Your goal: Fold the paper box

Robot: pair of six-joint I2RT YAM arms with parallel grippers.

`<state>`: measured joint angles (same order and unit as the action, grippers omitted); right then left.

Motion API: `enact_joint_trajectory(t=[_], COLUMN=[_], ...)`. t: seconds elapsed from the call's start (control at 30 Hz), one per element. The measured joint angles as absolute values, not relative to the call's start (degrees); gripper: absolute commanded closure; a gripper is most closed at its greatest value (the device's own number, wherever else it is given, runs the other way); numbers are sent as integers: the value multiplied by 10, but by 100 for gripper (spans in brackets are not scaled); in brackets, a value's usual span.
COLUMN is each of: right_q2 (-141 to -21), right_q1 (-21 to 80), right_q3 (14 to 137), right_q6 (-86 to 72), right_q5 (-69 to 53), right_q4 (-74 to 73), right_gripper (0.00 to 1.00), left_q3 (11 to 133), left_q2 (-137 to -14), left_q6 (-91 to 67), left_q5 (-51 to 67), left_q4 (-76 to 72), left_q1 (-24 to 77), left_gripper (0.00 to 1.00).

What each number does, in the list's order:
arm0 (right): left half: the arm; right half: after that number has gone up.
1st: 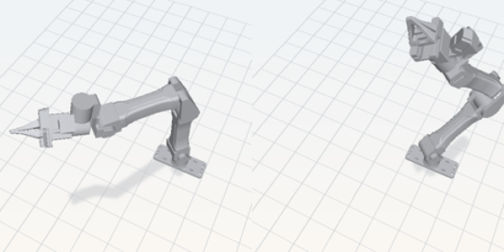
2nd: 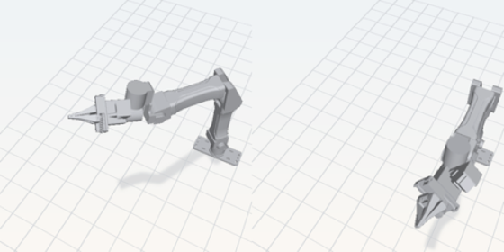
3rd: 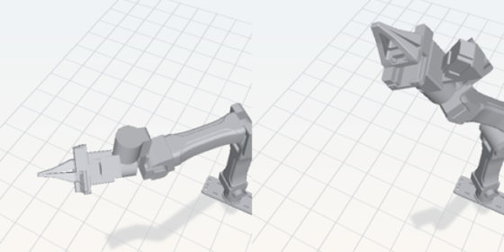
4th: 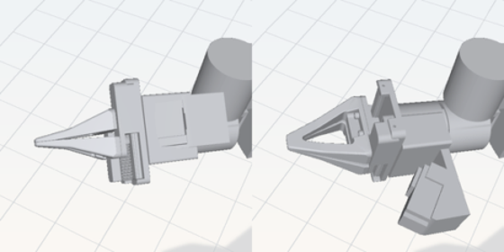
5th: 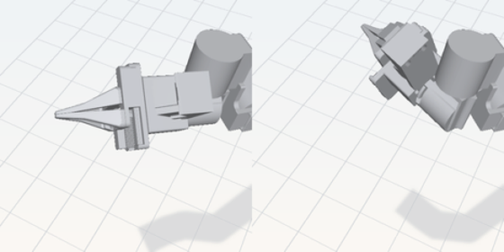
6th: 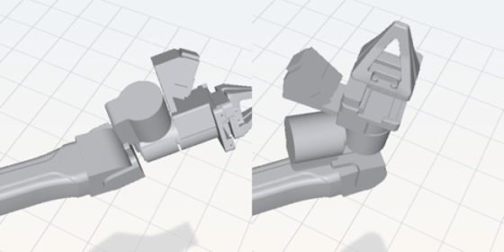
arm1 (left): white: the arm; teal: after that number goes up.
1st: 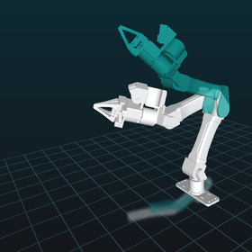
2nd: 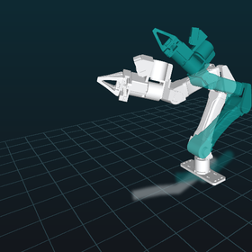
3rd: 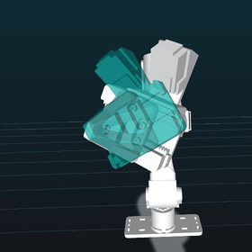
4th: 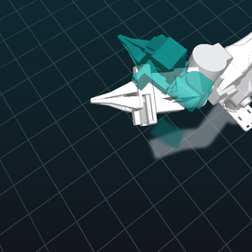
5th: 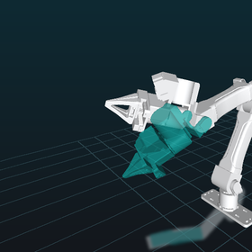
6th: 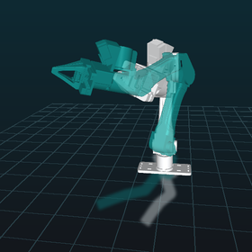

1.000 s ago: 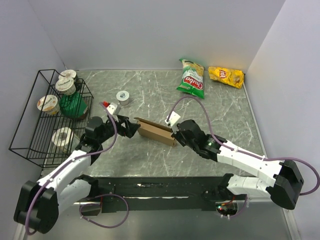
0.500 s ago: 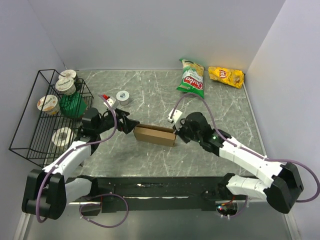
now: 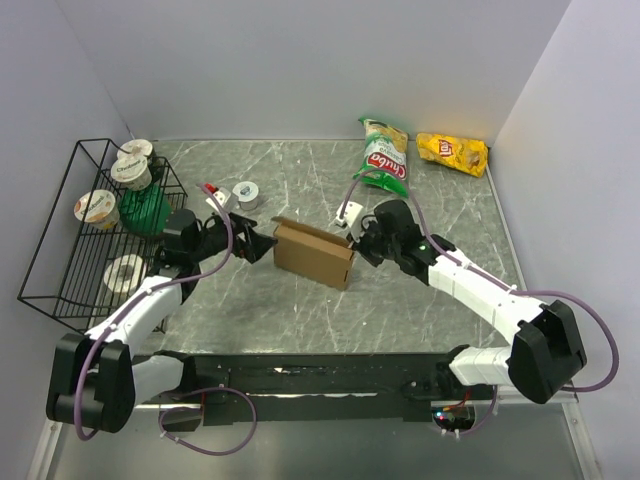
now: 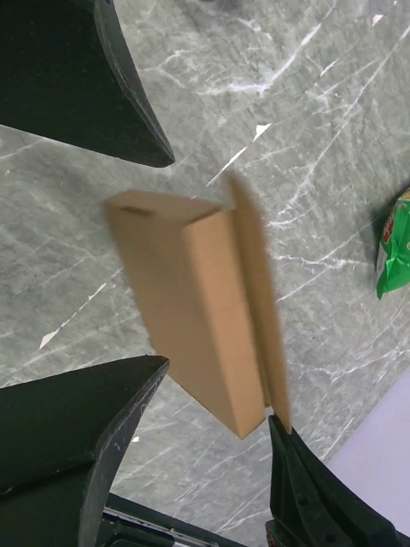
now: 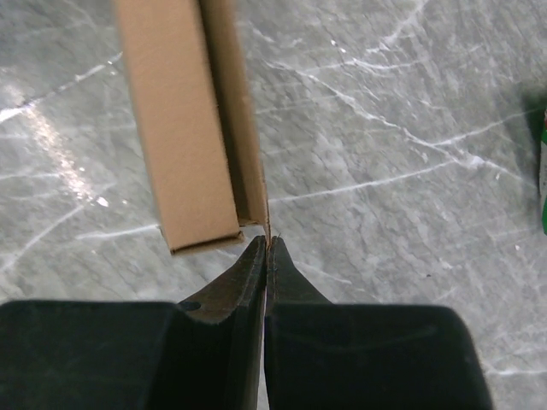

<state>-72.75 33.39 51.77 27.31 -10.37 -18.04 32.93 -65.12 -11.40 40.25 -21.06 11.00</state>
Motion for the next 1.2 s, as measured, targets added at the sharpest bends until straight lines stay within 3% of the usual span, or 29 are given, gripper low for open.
enact_joint_trajectory(t=[0.9, 1.0, 1.03, 1.13, 1.2], right_q2=[-808, -816, -818, -819, -818], right_q1=[310, 309, 309, 308, 308], right_q3=[602, 607, 609, 609, 609], right_q6=[387, 386, 384, 380, 375], right_q5=[-95, -88, -86, -82, -83], right_q4=[-208, -211, -211, -211, -211], right_gripper=[95, 83, 73, 59, 55], left_q3=[385, 385, 385, 385, 385], left_q2=[-715, -718, -718, -718, -718], left_q6=[-110, -110, -110, -111, -112], left_q5=[413, 414, 414, 414, 414], left_q4=[-220, -220, -220, -220, -220], left_q1=[77, 76, 76, 75, 75], left_gripper=[2, 2, 2, 2, 2])
